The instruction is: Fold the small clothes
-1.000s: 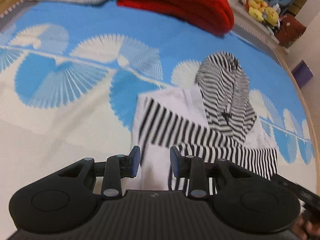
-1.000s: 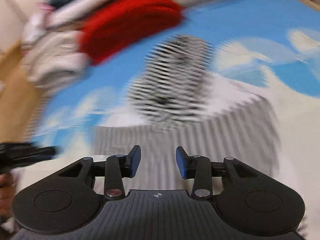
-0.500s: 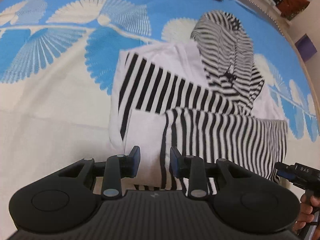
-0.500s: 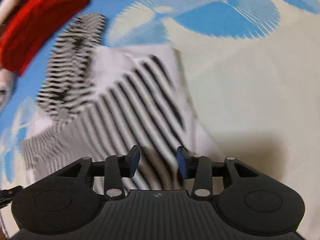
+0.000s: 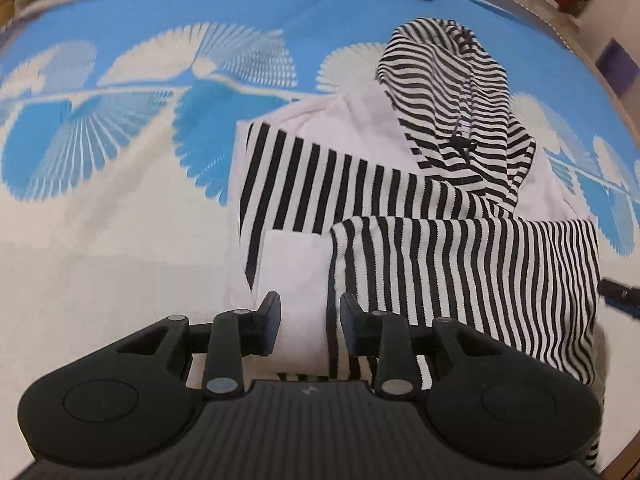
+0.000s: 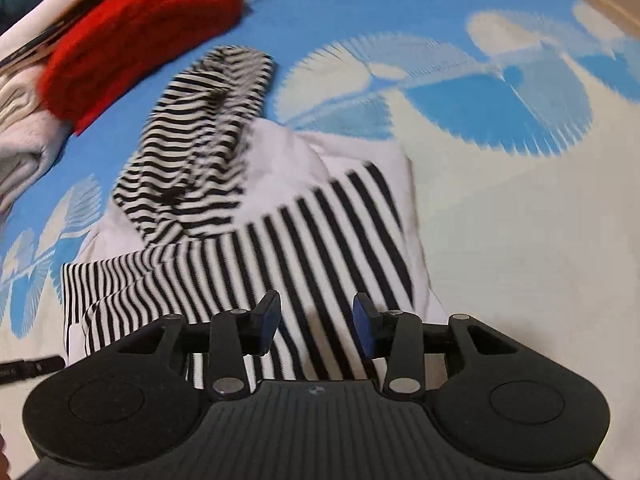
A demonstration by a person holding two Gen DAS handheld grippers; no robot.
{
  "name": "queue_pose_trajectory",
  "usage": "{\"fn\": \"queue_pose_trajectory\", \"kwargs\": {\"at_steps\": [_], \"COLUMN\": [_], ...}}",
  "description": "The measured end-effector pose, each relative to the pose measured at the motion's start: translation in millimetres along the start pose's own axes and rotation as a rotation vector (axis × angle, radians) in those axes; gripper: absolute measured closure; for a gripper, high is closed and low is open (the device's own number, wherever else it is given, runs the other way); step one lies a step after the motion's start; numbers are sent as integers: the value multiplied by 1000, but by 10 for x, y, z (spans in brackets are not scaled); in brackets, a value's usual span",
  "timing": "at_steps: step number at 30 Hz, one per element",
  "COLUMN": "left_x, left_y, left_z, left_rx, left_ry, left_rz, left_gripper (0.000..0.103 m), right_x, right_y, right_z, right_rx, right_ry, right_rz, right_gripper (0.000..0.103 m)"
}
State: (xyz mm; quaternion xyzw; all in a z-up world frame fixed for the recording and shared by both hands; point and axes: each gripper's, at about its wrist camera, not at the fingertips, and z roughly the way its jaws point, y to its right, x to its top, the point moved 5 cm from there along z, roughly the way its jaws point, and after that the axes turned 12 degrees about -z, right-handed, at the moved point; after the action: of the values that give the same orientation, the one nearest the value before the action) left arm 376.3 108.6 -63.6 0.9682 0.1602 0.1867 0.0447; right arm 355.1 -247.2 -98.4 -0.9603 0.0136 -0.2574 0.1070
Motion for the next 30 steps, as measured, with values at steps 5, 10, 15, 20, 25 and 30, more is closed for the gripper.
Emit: {"fn": "queue_pose_trajectory", "kwargs": {"at_steps": [5, 10, 15, 20, 25, 30], "left_x": [40, 60, 103, 186, 257, 340], "left_y": [17, -15, -32, -30, 21, 83], "left_z": [-33, -62, -71, -94, -140, -250], "left_rx": [5, 7, 5, -25, -52, -66], "left_ry": [14, 21, 28, 45, 85, 167], "left_rz": [16, 13, 6, -30, -50, -51], "left_gripper": [67, 67, 67, 67, 67, 67], "right_x": [85, 172, 277, 374, 447, 477], "right_y": [-159, -205, -249, -246, -192, -133], "right_z": [-34, -18, -51, -116, -191, -242], "right_rx": [-32, -47, -70, -110, -151, -170], "right_ry": [35, 46, 82, 120, 152, 157], "right_rz": [-89, -102, -127, -178, -219, -232], "right_gripper": [61, 61, 61, 61, 61, 61]}}
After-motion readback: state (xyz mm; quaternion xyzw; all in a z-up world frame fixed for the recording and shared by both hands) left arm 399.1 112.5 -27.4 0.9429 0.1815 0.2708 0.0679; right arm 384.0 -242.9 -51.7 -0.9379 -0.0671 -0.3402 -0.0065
